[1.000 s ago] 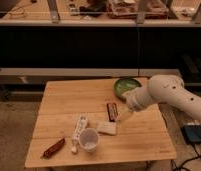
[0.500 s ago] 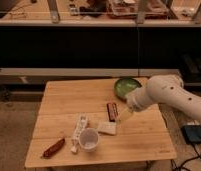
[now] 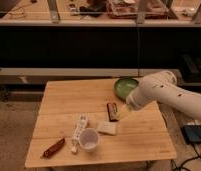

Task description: Place the ceramic cup in the ceramic bowl

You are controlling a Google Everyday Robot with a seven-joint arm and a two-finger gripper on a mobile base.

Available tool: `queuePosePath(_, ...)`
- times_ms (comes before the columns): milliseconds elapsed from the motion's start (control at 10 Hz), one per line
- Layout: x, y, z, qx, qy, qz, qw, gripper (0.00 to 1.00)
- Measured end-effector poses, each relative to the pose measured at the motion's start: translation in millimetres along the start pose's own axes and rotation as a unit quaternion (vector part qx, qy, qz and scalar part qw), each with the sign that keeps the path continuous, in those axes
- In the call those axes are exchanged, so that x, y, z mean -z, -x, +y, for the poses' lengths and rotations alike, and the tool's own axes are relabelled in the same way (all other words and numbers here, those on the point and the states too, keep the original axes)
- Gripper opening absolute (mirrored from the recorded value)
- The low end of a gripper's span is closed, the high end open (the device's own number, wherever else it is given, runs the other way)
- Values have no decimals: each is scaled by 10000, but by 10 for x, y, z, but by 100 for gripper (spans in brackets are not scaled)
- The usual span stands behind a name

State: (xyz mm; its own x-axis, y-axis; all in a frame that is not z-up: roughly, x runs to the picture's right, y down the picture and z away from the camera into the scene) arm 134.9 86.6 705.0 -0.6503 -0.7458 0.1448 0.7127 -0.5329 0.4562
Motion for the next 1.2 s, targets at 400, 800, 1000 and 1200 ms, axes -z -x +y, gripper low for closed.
queuePosePath(400, 0, 45, 38, -249, 90, -114, 9996, 80)
queuePosePath(800, 110, 172, 136, -1262, 463, -363, 9903, 80)
queuePosePath(1000, 157, 208, 176, -1602, 599, -399, 9845, 80)
queuePosePath(1200, 153, 197, 169, -1611, 604, -404, 9843, 80)
